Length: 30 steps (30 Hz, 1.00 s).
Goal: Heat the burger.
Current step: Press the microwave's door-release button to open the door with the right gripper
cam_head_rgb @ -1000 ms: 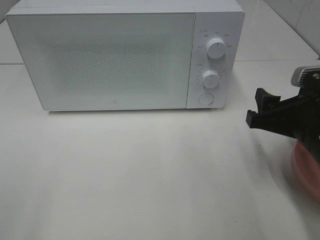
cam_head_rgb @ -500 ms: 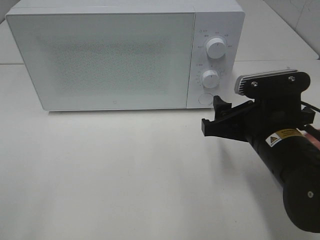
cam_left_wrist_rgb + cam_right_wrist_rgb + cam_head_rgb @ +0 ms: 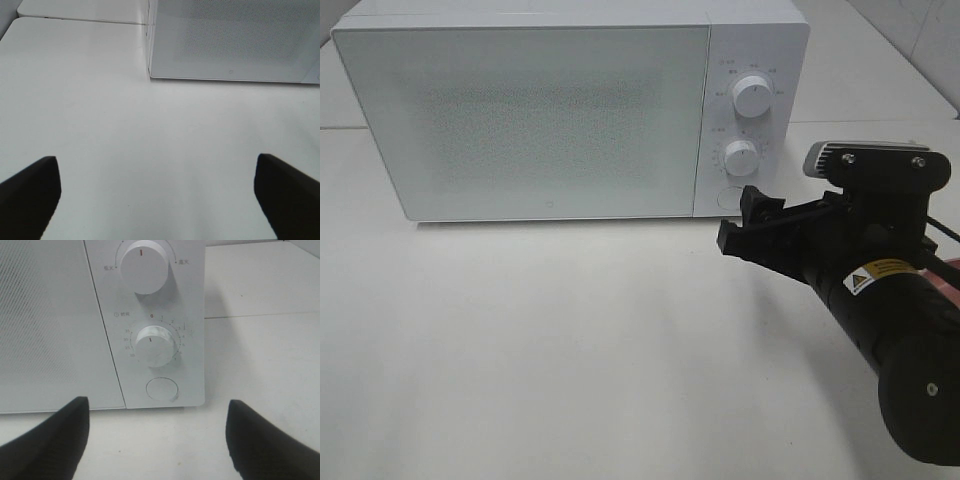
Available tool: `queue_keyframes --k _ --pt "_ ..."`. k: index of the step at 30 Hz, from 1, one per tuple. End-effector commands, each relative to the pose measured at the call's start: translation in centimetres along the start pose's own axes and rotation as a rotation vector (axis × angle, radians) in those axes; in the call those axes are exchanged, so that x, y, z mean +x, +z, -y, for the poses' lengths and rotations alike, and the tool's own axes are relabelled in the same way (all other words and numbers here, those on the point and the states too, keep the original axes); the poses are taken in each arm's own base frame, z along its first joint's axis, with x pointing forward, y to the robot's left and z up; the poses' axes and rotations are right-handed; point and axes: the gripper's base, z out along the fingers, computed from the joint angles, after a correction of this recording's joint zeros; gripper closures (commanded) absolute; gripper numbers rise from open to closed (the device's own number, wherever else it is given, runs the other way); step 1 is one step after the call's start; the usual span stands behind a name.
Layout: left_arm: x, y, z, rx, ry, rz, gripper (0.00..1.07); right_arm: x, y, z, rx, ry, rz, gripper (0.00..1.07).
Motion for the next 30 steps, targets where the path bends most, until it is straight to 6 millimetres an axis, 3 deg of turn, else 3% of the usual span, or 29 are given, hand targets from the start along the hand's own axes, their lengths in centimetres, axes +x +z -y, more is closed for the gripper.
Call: queue_keyframes --k 1,8,15,25,30 --pt "0.1 -0.3 0.0 0.000 0.003 0.020 0.09 -0.3 0.1 -0.2 -0.006 0.216 0.033 0.36" --pt "0.1 -0.3 0.0 0.000 0.003 0.020 0.09 -0.3 0.1 -0.2 -0.009 0.501 0.022 0.50" --pt "0.1 -0.3 0.0 0.000 0.003 0.020 0.09 -0.2 0.1 -0.2 -0.013 0.916 0.019 0.79" --pt "0.1 -0.3 0.0 0.000 0.003 0.020 0.09 0.7 0.1 -0.1 0.049 1.248 -0.073 1.07" --pt "0.1 -0.3 0.0 0.000 0.003 0.020 0.09 0.9 0.1 -0.1 0.064 1.291 -0.090 1.07"
